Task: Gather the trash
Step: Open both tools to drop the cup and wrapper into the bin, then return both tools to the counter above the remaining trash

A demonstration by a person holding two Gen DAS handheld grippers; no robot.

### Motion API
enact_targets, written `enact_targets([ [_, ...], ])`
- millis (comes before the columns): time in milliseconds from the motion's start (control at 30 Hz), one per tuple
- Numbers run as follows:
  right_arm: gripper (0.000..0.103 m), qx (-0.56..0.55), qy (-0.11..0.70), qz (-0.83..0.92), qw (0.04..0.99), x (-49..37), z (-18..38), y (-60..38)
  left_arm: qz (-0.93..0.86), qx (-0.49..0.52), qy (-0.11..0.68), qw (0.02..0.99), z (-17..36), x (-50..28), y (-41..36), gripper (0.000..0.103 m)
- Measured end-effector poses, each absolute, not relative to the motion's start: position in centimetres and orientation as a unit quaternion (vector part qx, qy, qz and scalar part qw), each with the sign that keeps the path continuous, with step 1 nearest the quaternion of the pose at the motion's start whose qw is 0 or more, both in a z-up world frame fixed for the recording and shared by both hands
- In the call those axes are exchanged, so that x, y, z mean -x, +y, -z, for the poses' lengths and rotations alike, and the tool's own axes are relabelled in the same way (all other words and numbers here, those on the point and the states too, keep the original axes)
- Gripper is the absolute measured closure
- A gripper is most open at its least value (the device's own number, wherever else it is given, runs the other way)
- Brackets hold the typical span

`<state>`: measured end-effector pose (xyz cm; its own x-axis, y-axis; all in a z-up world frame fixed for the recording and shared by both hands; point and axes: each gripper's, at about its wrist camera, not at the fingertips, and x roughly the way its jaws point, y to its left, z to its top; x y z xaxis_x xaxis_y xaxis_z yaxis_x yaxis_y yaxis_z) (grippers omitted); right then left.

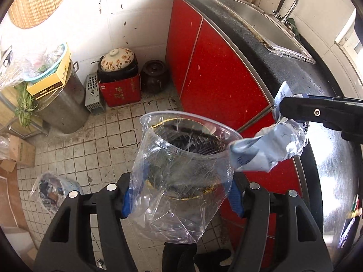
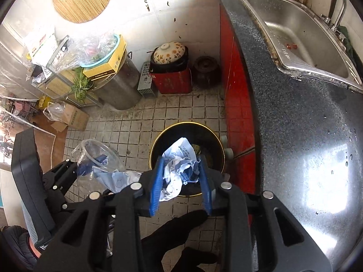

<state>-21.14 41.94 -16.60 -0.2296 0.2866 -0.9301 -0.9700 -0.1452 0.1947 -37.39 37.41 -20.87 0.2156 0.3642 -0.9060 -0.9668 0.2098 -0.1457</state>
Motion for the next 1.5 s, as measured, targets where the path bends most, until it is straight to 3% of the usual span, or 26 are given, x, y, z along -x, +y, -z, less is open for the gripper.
enact_targets([
  [67,0.05,0.383,0.446,-0.647,0.485,20.9,16.7,42.4,-0.489,0.394,0.387,0.674,21.2,37.5,37.8,0.025],
  [133,0.045,0.377,0.451,-0.648,0.485,20.6,16.6,42.8,-0.495,0.391,0.387,0.673,21.2,37.7,37.9,0.017],
  [533,0.042,0.357,0.452,-0.654,0.49,19.4,14.9,42.6,-0.493,0.385,0.395,0.673,21.1,37.7,37.9,0.016],
  [733,0.033,0.325,0.442,-0.655,0.52,16.6,12.0,39.8,-0.483,0.354,0.4,0.694,18.7,35.6,37.7,0.013],
  [1100,0.025,0.203,0.402,-0.546,0.707,0.8,3.4,23.2,-0.322,0.213,0.424,0.82,11.8,17.6,31.7,0.009],
  [1500,0.024,0.079,0.396,-0.284,0.87,-11.6,1.3,-4.9,-0.019,0.049,0.429,0.902,6.9,-3.6,10.7,0.009],
])
